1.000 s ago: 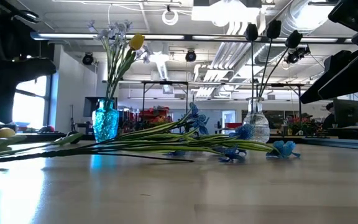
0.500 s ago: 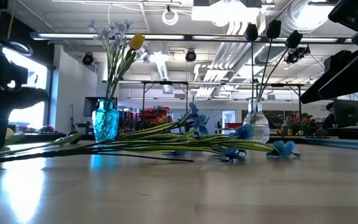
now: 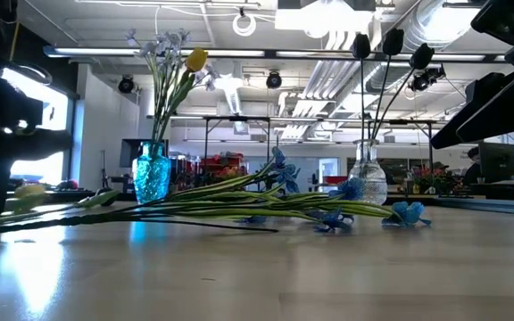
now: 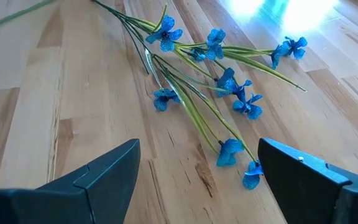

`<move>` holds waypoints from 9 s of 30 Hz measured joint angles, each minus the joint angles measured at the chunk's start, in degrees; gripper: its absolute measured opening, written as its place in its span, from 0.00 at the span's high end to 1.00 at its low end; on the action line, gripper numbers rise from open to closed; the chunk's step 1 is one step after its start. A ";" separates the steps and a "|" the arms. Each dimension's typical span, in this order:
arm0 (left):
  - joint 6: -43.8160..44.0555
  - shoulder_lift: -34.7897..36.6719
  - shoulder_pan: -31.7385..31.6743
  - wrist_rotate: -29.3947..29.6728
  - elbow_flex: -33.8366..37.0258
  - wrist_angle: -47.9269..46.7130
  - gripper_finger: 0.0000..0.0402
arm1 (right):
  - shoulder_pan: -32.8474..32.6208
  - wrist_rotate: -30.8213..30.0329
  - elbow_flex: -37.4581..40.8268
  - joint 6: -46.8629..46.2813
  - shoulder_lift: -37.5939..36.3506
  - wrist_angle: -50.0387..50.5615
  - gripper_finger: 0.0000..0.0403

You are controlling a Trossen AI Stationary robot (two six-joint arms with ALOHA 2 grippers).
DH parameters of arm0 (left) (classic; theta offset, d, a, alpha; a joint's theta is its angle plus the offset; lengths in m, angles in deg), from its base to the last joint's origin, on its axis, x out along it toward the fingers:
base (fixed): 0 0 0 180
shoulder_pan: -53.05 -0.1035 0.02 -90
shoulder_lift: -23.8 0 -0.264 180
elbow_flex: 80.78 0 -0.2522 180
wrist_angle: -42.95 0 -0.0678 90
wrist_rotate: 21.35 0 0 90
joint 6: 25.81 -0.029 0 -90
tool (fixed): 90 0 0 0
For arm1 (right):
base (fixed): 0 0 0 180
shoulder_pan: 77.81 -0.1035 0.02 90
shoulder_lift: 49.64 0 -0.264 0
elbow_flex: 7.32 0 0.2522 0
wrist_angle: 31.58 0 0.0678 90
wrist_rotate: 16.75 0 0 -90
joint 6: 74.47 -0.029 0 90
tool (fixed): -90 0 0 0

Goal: Sort flowers into vase by color
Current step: Put the yellow flower into the blue vase

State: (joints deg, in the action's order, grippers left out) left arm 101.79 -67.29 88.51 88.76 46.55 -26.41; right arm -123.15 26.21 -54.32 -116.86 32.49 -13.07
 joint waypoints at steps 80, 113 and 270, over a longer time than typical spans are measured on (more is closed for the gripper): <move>-138.82 -15.82 -4.50 16.03 -21.30 113.94 1.00 | 15.13 25.08 -7.21 38.14 19.32 -60.87 0.59; -124.97 -6.86 -5.17 16.79 -21.43 79.27 0.65 | 14.81 20.00 -7.19 33.40 13.41 -42.37 1.00; -141.28 71.94 -41.84 29.44 20.74 76.71 1.00 | 12.08 16.20 -7.21 39.61 3.43 -36.35 0.58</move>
State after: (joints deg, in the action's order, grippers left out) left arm -39.49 4.65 46.67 118.20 67.29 50.30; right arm -111.07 42.41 -61.53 -77.25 35.92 -49.42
